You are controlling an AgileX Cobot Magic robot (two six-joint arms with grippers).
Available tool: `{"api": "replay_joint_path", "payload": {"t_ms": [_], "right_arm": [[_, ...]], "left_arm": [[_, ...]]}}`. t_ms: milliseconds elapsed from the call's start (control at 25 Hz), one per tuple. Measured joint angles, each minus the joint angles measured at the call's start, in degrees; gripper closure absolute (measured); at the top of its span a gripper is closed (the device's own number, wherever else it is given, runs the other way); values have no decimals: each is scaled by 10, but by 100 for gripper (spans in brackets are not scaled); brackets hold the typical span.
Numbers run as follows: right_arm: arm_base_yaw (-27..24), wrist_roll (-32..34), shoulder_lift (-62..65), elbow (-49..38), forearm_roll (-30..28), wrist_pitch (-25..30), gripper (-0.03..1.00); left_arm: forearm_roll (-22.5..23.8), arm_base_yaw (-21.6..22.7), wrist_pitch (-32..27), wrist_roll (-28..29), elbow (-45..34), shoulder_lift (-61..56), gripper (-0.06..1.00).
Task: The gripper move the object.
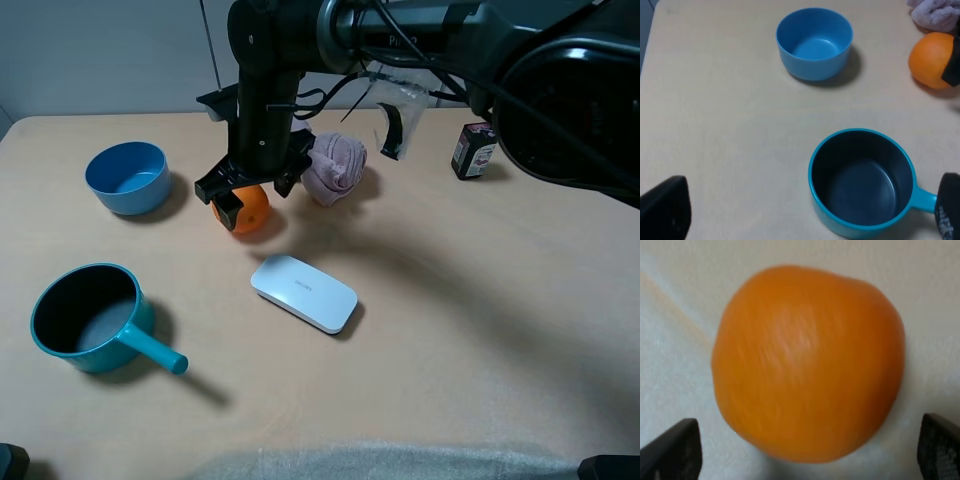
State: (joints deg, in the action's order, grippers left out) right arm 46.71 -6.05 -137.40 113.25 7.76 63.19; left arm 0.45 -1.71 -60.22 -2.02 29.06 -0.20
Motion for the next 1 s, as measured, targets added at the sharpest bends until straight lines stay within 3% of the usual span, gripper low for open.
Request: {"api": "replay_joint_path", "payload": {"t_ms": [400,680,1000], "right_arm": [[-13,7,72,5,-1,22,29],[-66,29,155,5,-15,61,29],[-151,49,265,-28,-37,64,29]], "left_arm": [[0,0,0,0,0,0,-5],[0,0,0,0,0,0,-5],[0,0,0,0,0,0,-5]]}}
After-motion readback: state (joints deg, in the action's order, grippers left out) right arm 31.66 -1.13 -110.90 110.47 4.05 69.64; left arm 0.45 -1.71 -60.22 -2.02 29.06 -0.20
